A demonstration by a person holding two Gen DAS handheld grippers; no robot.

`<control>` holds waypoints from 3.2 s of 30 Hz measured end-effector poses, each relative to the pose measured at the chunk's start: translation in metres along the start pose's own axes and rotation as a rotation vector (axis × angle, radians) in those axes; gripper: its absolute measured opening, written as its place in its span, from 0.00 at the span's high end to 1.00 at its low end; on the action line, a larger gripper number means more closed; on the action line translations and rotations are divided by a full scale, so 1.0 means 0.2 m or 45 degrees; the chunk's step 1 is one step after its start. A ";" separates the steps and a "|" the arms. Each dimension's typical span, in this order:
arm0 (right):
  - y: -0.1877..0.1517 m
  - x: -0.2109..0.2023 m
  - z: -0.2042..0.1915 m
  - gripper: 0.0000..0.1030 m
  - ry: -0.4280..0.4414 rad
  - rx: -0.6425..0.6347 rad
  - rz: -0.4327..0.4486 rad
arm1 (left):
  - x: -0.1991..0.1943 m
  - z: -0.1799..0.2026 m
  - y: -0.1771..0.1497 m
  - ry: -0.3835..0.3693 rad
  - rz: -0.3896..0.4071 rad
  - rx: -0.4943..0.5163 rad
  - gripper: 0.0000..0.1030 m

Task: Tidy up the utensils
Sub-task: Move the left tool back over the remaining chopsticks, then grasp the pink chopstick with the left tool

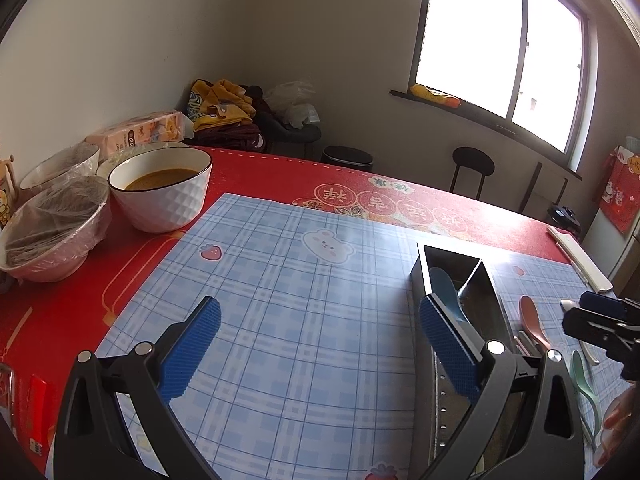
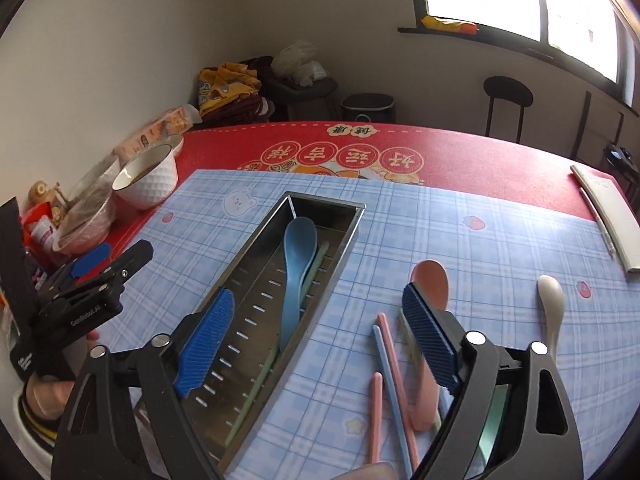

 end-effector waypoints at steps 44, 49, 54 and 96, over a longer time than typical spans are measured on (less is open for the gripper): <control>-0.21 -0.39 0.89 0.14 -0.087 0.224 0.248 | -0.31 1.28 -0.58 -0.234 -0.327 0.401 0.42; -0.21 -0.41 0.90 0.14 -0.080 0.229 0.264 | -0.27 1.29 -0.66 -0.248 -0.400 0.407 0.50; -0.21 -0.42 0.90 0.14 -0.072 0.229 0.270 | -0.24 1.30 -0.71 -0.322 -0.461 0.352 0.76; -0.21 -0.43 0.87 0.14 -0.040 0.231 0.261 | -0.08 1.21 -0.59 -0.120 -0.377 0.423 0.75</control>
Point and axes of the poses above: each gripper's, at about its wrist camera, not at the fingertips, and x roughly the way its jaws point, z to its right, y to its top, the point moved 10 cm from there along x, roughly the way its jaws point, and after that the axes turned 7 degrees about x, right-handed, at the moved point
